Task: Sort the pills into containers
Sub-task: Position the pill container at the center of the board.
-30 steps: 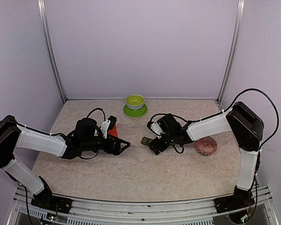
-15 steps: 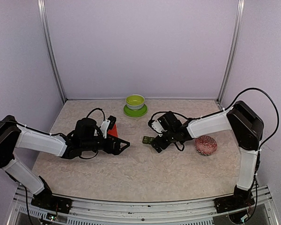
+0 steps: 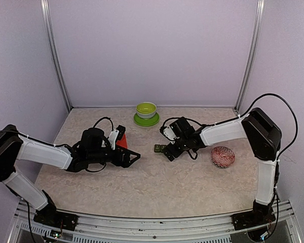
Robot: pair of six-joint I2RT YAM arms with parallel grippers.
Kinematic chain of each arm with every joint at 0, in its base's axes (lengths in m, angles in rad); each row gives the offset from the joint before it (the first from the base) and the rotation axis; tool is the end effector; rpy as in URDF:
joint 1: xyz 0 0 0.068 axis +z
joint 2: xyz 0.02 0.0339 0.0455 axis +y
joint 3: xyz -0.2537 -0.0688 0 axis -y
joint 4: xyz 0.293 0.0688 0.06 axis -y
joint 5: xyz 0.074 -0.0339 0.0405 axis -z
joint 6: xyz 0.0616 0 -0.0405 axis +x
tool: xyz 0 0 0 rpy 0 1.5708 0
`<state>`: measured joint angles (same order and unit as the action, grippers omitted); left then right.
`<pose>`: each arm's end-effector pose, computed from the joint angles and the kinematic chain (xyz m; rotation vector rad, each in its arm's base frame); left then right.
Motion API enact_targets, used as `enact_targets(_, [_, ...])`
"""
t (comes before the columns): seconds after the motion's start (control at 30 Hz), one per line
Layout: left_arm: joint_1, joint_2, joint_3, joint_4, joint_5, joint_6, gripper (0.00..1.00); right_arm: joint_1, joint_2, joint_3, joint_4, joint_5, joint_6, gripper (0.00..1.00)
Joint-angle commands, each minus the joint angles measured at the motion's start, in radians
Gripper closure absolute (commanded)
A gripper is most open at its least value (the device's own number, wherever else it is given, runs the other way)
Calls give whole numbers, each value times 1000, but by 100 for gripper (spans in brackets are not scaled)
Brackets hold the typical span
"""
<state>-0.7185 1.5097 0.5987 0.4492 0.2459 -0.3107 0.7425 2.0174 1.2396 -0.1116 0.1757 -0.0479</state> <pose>0.2545 -0.2425 0.1124 0.5912 2.0538 -0.8788 0.3501 0.3066 0.0749 -0.8699 2.2835 0.0924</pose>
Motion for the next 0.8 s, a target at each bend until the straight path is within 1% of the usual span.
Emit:
enact_targets(0.0, [10, -12, -11, 31, -9, -3, 1, -10, 60, 18, -57, -23, -20, 0])
enact_targets(0.23, [11, -11, -10, 34, -8, -5, 1, -12, 87, 55, -85, 34, -14, 0])
enact_targets(0.43, [12, -19, -15, 36, -15, -5, 1, -30, 85, 53, -92, 54, -10, 0])
enact_targets(0.77, [12, -25, -20, 39, -21, -8, 1, -42, 35, -4, -92, 76, -15, 0])
